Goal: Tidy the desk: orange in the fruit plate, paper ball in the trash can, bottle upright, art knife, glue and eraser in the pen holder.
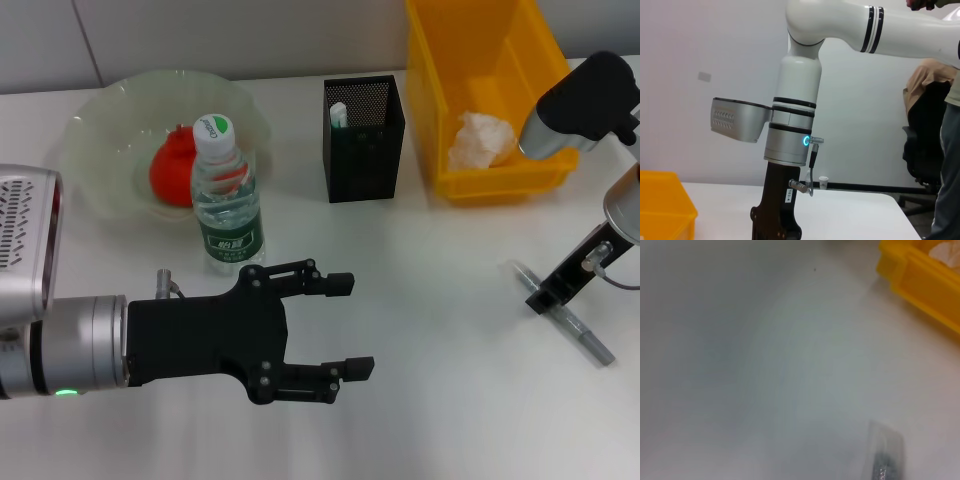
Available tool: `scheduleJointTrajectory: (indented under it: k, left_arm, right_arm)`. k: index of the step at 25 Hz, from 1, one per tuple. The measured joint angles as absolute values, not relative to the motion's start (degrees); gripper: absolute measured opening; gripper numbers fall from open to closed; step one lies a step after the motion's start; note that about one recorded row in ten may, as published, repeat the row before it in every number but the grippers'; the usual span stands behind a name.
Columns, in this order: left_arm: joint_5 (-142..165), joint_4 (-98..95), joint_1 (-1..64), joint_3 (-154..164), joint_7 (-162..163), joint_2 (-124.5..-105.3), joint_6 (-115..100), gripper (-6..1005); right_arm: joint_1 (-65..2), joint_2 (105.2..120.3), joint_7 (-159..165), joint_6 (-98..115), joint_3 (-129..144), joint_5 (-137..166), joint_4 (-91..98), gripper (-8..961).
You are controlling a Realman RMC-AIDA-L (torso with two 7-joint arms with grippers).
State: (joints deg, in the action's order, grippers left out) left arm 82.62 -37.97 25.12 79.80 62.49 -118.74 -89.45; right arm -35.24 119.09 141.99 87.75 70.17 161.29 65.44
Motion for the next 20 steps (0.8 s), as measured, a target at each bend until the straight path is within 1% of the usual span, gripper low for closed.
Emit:
scheduleJointTrajectory:
  k: [5, 10, 16, 20]
  left_arm:
    - [82.6, -38.0, 25.1, 79.8, 62.5, -118.74, -89.4, 808]
    - [82.6, -38.0, 25.1, 79.8, 62.5, -118.74, -89.3, 808]
    - [82.6, -38.0, 25.1, 79.8, 62.5, -118.74, -89.3, 808]
    - [82.6, -38.0, 25.1, 79.8, 62.5, -118.74, -89.3, 808]
  right_arm:
    - [-35.2, 119.09, 142.1, 87.6, 70.6, 161.3, 65.2, 346]
    - [-35.2, 119.09, 142.1, 87.1, 70.7, 161.3, 65.2, 240]
    - [-35.2, 119.10, 142.2, 87.0, 70.7, 161.0, 65.5, 149]
    - [-35.2, 119.17, 142.2, 87.0, 70.7, 160.8, 66.3, 147]
